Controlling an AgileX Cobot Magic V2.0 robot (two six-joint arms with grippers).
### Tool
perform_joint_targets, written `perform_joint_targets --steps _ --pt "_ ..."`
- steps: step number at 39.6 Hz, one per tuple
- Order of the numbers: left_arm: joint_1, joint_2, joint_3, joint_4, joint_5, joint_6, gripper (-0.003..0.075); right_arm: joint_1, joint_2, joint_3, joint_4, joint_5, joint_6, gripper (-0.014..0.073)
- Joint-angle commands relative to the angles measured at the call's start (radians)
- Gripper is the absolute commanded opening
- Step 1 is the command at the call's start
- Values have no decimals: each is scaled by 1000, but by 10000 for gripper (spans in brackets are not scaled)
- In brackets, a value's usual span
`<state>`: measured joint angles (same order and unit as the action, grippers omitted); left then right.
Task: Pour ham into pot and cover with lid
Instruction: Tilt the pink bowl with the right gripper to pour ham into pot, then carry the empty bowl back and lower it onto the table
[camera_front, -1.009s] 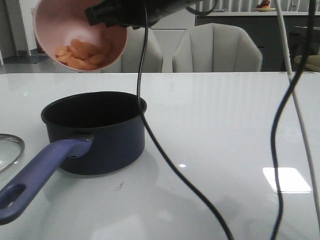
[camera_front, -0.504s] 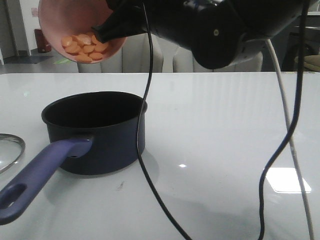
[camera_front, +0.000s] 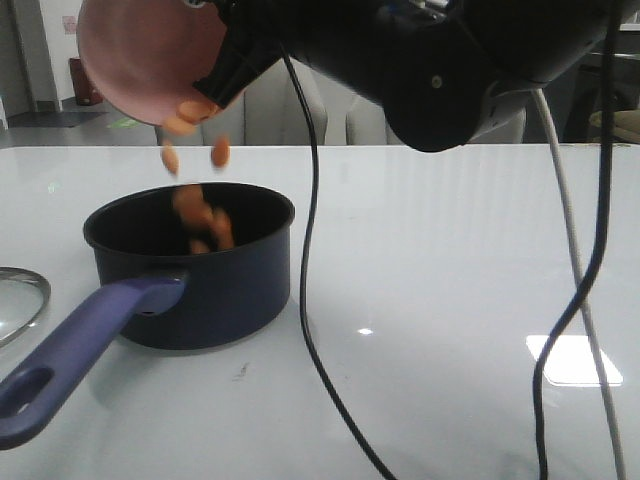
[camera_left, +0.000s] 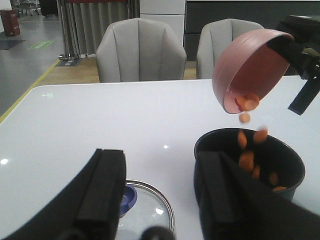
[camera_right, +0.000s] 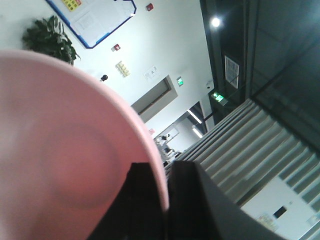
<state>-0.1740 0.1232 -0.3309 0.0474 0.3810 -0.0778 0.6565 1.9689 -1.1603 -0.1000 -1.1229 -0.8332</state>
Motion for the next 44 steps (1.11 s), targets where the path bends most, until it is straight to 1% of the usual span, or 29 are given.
perform_joint_targets --steps 1,8,10,11,14,16,17,19,22,23,26,28,30,33,37,40,44 --pt "-9 13 -25 -1 -72 -2 365 -2 -57 -22 -15 -164 -52 136" --pt "-9 13 -25 -1 -72 -2 365 -2 -57 -22 -24 -164 -52 136" --pt "-9 13 -25 -1 -72 -2 365 -2 -57 -22 -19 -160 -35 136" --pt "-9 13 -25 -1 -72 -2 365 -2 -57 -22 -10 -157 -4 136" --pt "-9 13 -25 -1 -72 -2 365 -2 -57 -22 34 -132 167 136" --pt "-9 13 -25 -1 -72 -2 365 -2 -61 -22 80 -103 323 136" --pt "-9 13 -25 -1 -72 -2 365 -2 -67 -22 109 -75 407 136" --pt "-9 13 -25 -1 -72 -2 365 -2 -85 -22 158 -4 526 136" --pt "-9 13 -25 -1 -72 -2 365 -2 -124 -28 205 150 630 136" --pt "-9 13 -25 -1 -72 -2 365 -2 -138 -33 212 225 645 136" --pt "-9 13 -25 -1 -72 -2 365 -2 -186 -68 217 434 650 136" --pt "-9 13 -25 -1 -72 -2 365 -2 -214 -101 217 623 650 136" --pt "-9 13 -25 -3 -72 -2 365 -2 -243 -139 217 764 650 136" --pt "-9 13 -25 -6 -72 -2 365 -2 -278 -197 217 1022 650 136" --pt "-9 13 -25 -6 -72 -2 365 -2 -320 -279 215 1293 650 136" --pt "-9 13 -25 -6 -72 -2 365 -5 -339 -320 212 1444 650 136" --pt "-9 13 -25 -6 -72 -2 365 -18 -359 -349 212 1566 657 136"
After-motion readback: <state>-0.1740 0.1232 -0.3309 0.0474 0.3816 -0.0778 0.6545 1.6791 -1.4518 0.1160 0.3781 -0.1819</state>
